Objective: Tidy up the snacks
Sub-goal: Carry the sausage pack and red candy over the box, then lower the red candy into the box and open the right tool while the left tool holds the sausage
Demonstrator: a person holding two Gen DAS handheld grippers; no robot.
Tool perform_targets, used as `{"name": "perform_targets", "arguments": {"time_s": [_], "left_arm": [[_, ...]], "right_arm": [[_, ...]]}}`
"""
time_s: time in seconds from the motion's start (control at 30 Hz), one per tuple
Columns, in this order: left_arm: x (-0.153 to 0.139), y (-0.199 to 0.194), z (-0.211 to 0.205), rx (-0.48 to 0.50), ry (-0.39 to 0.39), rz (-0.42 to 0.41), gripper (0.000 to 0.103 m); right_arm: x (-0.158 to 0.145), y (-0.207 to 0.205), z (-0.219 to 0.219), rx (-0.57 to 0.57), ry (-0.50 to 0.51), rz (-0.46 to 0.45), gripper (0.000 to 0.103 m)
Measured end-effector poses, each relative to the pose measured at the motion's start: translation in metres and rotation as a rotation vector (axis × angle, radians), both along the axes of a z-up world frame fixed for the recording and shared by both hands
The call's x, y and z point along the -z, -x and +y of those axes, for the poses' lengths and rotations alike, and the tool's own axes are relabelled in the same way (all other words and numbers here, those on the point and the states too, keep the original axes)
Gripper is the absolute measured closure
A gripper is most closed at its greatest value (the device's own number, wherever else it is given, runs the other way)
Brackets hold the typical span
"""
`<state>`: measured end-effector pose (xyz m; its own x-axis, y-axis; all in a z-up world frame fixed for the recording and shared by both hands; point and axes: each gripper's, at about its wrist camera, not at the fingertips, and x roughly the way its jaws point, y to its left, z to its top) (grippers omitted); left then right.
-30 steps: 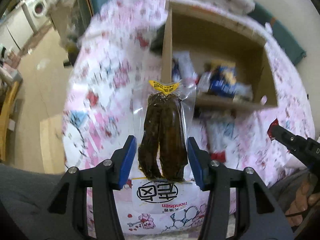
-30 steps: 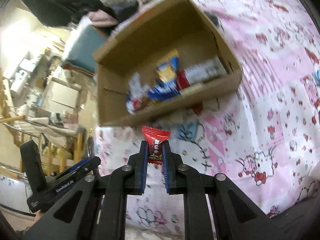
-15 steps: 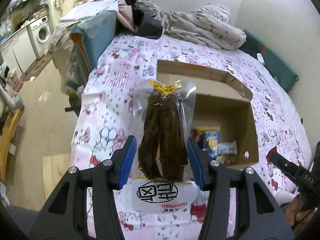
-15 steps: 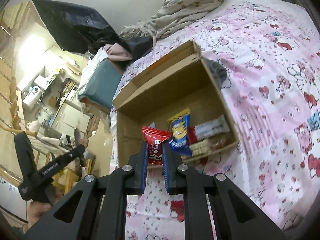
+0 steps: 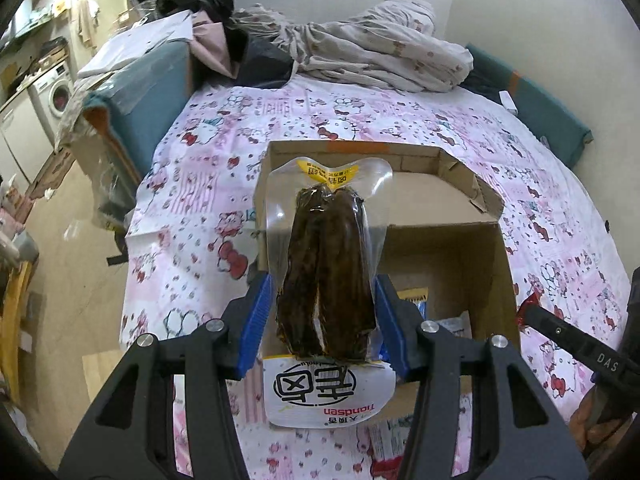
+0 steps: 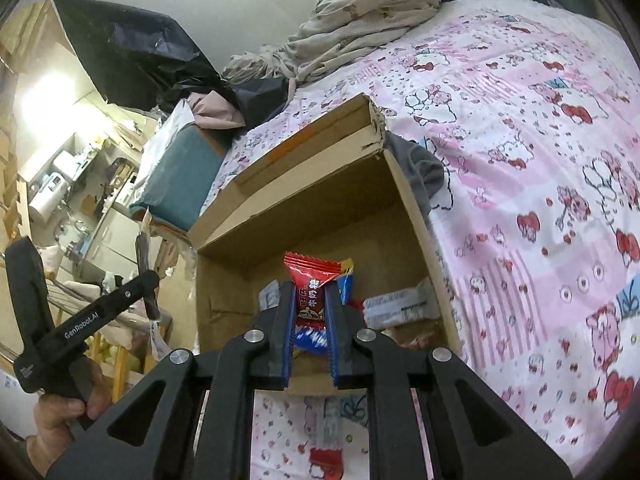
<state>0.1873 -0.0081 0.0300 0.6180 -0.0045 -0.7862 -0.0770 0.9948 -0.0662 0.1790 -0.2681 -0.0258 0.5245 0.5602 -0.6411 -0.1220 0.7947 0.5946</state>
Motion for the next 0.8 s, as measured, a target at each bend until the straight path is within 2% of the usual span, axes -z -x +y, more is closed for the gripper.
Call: {"name": "perform_targets", "arguments": {"time_s": [0.2,0.33,0.43,0.8], "left_arm": [[0.018,-0.02,-0.007,0.036,-0.003,-0.012,0.056],[0.039,-0.026,-0.01,0.066,-0.038,-0.02,0.056],[0.05,-0.033,-0.008,0.086,-0.008,0.004,0.056],[0.061,-0.038,-0.008,0.086,-0.009,0.022,0.054]], "right_arm": [[0.013,-0.012,0.0,0.012,0.007,0.023,0.089],[0.023,-0.012,0.003,0.006,0.013,0.052,0.089],[0.03,-0.014,0.01,-0.01,0.028,0.07,0.089],[0.047,-0.018,0.02,-0.029,0.067,0.12,0.089]]}}
